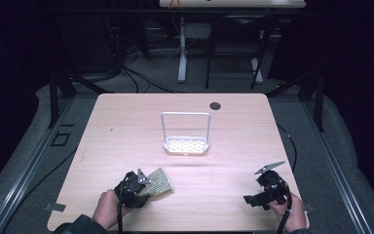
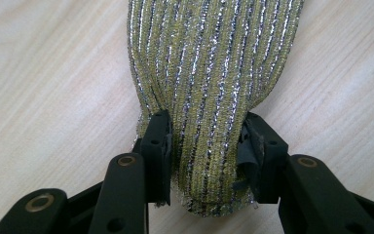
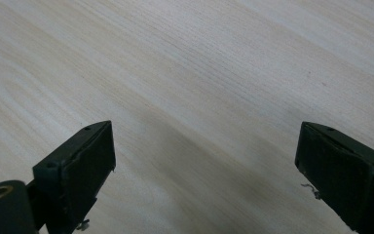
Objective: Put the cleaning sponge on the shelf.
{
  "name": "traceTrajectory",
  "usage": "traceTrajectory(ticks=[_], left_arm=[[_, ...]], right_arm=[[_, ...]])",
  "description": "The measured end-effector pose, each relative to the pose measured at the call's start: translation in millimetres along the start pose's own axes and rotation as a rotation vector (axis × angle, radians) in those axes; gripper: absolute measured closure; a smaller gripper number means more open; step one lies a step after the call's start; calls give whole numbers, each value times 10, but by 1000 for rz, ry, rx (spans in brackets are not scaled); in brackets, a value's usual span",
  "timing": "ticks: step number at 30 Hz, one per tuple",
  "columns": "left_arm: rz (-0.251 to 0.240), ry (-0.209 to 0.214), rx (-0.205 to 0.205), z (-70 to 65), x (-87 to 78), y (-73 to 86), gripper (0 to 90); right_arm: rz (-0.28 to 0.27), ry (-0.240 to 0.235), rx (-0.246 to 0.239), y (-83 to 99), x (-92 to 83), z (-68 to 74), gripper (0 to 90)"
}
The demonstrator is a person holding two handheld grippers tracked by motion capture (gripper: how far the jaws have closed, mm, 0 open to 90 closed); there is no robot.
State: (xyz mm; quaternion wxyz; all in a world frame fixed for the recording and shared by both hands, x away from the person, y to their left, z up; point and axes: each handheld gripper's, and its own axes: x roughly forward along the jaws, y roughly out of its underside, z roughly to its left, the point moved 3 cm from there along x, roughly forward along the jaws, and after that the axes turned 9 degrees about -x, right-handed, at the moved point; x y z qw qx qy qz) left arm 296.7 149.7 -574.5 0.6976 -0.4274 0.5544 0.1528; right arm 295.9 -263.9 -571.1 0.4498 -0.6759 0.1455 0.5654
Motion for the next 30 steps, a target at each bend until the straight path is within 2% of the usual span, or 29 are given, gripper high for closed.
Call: traceTrajectory(ticks=[19, 21, 30], left_arm=[[-51, 19, -33, 21, -90, -76, 583], [-61, 23, -38, 24, -92, -96, 583], [-75, 26, -33, 12, -85, -180, 578]], right_arm=[[-6, 3, 0, -2, 4, 2, 69], [1, 10, -11, 1, 5, -5, 69], [0, 4, -2, -1, 3, 0, 70]])
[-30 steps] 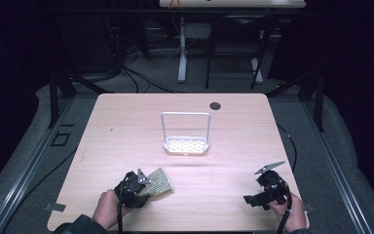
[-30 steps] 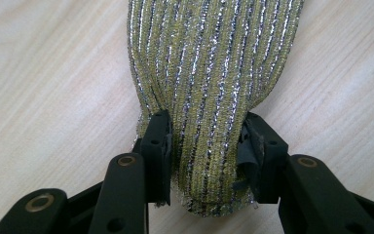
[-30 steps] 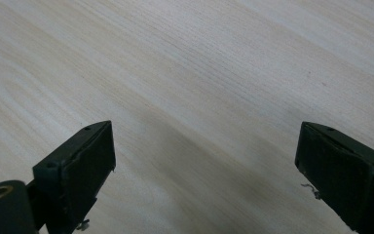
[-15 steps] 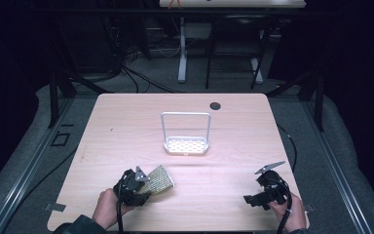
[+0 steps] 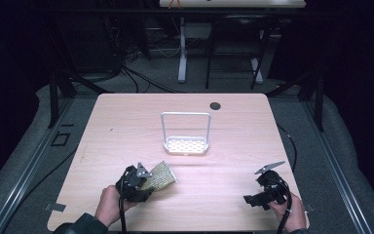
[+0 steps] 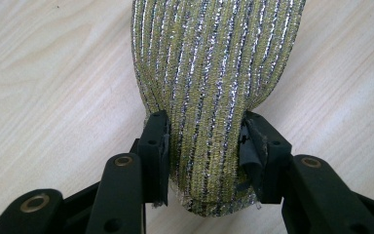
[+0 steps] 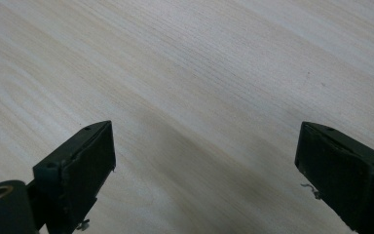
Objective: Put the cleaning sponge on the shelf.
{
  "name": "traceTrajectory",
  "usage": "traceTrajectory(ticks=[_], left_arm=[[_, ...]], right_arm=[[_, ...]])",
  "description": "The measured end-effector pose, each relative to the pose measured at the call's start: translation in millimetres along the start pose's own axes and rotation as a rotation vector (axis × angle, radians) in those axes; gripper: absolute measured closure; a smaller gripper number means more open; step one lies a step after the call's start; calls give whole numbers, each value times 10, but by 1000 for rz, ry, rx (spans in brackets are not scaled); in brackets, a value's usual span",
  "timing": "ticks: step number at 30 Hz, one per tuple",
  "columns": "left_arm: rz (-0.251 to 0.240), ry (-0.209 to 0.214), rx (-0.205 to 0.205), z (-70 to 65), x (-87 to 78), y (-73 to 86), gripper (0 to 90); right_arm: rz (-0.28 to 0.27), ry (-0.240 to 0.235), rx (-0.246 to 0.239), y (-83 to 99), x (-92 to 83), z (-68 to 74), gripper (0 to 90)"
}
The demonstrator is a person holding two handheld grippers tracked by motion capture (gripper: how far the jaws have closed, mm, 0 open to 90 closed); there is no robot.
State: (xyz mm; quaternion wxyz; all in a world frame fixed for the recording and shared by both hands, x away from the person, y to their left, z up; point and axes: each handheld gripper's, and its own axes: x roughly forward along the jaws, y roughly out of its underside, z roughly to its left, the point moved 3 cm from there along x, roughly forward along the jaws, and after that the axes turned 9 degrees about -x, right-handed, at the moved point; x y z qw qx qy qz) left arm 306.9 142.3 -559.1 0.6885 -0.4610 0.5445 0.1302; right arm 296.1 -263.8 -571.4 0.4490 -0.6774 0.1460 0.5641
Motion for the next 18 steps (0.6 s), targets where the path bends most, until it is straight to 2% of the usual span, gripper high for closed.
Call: traceTrajectory(ticks=[18], left_arm=[[-30, 7, -7, 16, 18, -162, 569]], right_arm=[[1, -2, 3, 1, 0, 1, 70]])
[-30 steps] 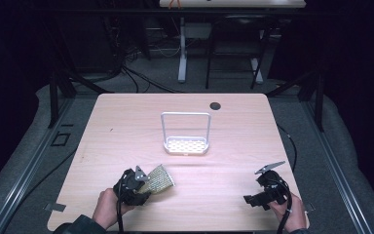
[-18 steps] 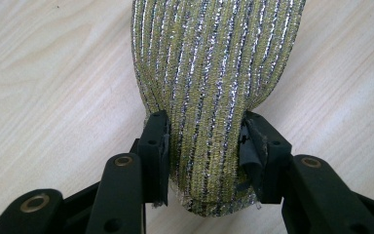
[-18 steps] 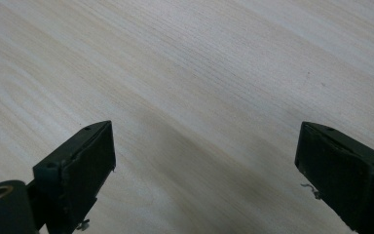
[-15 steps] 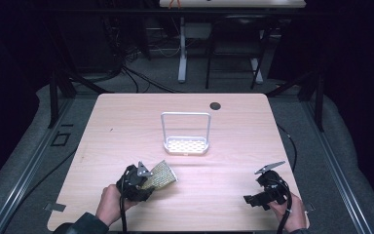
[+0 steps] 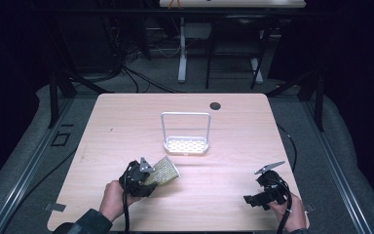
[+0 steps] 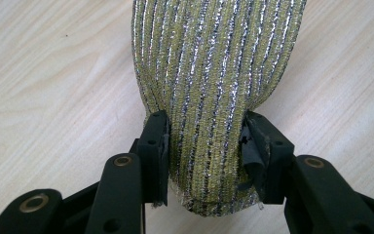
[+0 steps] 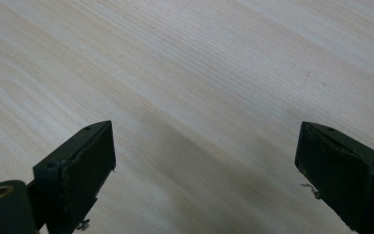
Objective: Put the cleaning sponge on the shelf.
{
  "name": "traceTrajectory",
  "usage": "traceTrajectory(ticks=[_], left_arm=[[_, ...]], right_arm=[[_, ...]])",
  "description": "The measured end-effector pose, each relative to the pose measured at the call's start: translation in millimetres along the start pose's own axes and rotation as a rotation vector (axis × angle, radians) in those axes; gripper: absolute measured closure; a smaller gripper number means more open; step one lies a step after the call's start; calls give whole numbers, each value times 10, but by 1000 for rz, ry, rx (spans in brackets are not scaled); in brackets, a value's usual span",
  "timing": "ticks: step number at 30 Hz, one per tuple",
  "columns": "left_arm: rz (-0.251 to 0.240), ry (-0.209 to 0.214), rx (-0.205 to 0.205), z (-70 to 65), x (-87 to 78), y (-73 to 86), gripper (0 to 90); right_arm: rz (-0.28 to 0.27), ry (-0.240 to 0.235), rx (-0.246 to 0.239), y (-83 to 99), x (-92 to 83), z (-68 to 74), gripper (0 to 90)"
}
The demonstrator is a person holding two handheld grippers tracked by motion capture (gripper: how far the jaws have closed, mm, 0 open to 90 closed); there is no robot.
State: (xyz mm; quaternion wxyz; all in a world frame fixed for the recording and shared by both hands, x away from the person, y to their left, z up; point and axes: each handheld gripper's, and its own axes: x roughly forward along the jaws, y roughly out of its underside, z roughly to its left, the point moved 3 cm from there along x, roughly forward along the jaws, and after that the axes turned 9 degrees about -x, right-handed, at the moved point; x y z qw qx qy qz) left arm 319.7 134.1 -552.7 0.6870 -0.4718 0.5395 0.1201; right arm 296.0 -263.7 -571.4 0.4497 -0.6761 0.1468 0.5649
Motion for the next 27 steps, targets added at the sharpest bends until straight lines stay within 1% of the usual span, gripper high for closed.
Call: traceTrajectory(ticks=[1, 6, 8, 14, 15, 19, 24, 27], left_arm=[[-6, -2, -4, 4, -3, -23, 569], [-16, -1, -8, 8, 9, -76, 568], [-15, -1, -3, 6, 16, -116, 568], [-24, 0, -3, -6, 41, -191, 567], [-26, -5, -1, -3, 43, -212, 567], [-37, 1, -7, 6, 52, -274, 566], [-39, 7, 1, -7, 87, -365, 566], [-41, 10, 6, -19, 115, -413, 567]], right_arm=[[-9, 1, 2, 0, 5, 1, 70], [-2, 5, -2, 3, 0, -4, 71], [-7, 5, -2, 3, 5, -4, 71], [-3, 1, 1, 3, 1, -1, 71], [-3, 1, 1, 3, 1, -1, 71], [-1, 4, -6, 8, -2, -9, 71], [1, 2, -11, 11, -2, -16, 72], [-1, -2, -6, 11, -5, -14, 72]])
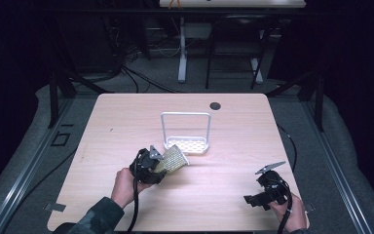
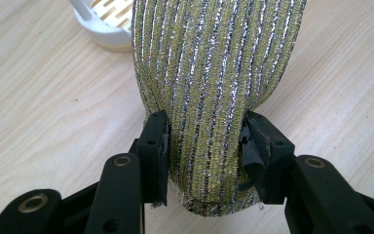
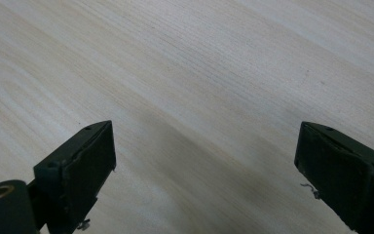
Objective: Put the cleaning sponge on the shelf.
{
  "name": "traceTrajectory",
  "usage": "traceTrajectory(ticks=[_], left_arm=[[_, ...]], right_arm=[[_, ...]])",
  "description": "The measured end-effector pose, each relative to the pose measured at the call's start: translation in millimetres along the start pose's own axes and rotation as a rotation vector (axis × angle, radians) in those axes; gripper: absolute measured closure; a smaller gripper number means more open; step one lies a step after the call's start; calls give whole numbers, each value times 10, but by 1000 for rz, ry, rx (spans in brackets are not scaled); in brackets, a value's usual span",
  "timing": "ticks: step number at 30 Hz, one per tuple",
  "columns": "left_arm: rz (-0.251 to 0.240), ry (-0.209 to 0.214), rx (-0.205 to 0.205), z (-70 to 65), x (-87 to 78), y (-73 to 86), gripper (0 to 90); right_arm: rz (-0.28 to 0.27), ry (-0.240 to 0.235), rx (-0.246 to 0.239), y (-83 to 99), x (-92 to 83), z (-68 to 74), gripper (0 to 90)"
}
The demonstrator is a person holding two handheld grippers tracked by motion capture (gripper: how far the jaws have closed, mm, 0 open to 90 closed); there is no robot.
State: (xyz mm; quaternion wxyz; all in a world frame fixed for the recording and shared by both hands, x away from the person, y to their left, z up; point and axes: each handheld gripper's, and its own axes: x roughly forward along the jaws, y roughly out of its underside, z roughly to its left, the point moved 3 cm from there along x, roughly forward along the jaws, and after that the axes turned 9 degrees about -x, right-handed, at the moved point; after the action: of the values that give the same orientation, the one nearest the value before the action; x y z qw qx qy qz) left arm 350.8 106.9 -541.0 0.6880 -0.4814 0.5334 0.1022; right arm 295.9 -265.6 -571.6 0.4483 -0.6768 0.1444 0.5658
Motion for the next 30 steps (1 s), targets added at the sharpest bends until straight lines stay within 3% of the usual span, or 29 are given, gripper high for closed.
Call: traceTrajectory(ticks=[30], left_arm=[[-55, -6, -30, -55, 162, -382, 568]], right_arm=[[0, 10, -8, 7, -3, -9, 75]])
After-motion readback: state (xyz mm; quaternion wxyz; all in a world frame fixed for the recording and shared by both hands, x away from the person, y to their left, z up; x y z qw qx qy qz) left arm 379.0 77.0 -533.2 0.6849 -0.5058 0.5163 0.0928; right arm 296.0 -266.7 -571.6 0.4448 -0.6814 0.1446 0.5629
